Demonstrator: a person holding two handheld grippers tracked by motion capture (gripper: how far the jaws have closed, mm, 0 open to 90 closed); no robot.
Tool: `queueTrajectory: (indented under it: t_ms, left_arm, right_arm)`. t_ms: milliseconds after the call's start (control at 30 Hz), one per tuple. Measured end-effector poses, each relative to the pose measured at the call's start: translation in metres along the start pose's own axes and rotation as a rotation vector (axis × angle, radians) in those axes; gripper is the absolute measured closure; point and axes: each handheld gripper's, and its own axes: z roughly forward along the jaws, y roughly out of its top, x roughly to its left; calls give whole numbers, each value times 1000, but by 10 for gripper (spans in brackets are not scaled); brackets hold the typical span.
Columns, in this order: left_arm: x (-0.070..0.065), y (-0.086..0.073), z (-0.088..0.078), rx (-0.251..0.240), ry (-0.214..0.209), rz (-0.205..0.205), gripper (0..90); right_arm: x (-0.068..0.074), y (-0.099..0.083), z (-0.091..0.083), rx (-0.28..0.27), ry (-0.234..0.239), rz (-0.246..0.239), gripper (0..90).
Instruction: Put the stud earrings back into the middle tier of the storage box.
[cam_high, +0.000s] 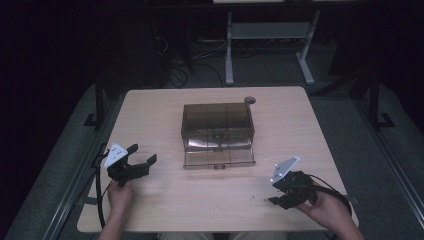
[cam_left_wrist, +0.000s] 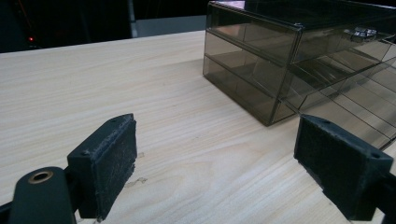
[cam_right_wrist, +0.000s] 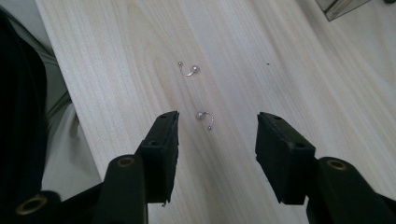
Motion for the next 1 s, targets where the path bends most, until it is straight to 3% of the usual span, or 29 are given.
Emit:
queueTrajectory:
  t_ms: [367, 1000]
  left_arm:
    - [0, 0, 0, -1, 0, -4, 128]
    - [0, 0, 0, -2, -1, -5, 128]
  right_arm:
    - [-1, 12, 11, 43, 32, -23, 553]
    - [1, 24, 35, 163, 70, -32, 677]
